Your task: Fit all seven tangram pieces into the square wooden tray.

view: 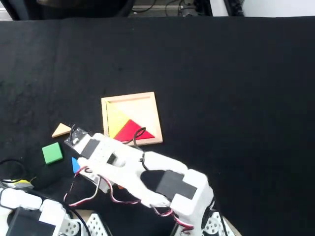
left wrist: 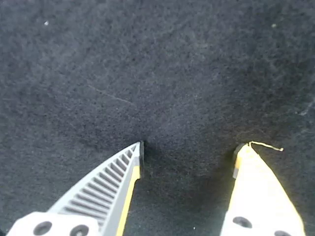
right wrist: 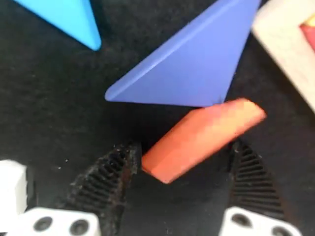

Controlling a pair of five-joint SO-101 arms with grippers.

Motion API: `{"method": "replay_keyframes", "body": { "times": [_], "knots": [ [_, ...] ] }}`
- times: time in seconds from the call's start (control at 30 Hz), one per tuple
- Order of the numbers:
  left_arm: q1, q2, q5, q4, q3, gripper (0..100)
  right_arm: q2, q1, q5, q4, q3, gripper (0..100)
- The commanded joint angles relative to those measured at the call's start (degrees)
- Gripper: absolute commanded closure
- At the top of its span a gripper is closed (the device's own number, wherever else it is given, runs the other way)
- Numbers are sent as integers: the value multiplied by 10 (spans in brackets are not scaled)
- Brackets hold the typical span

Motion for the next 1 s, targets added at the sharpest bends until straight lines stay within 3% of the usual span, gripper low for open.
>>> {"method": "replay_keyframes", "body": {
  "times": [0.0,0.4,0.8,0.87,0.97],
  "knots": [
    [2,10,-3,-5,14,698,3,-6,14,0,-36,701],
    [2,10,-3,-5,14,698,-15,-4,31,13,-37,710],
    [2,10,-3,-5,14,698,-58,-1,76,8,-36,929],
    [2,10,-3,-5,14,698,-58,14,76,8,-36,988],
    [2,10,-3,-5,14,698,-62,62,76,11,-36,987]
  ]
}}
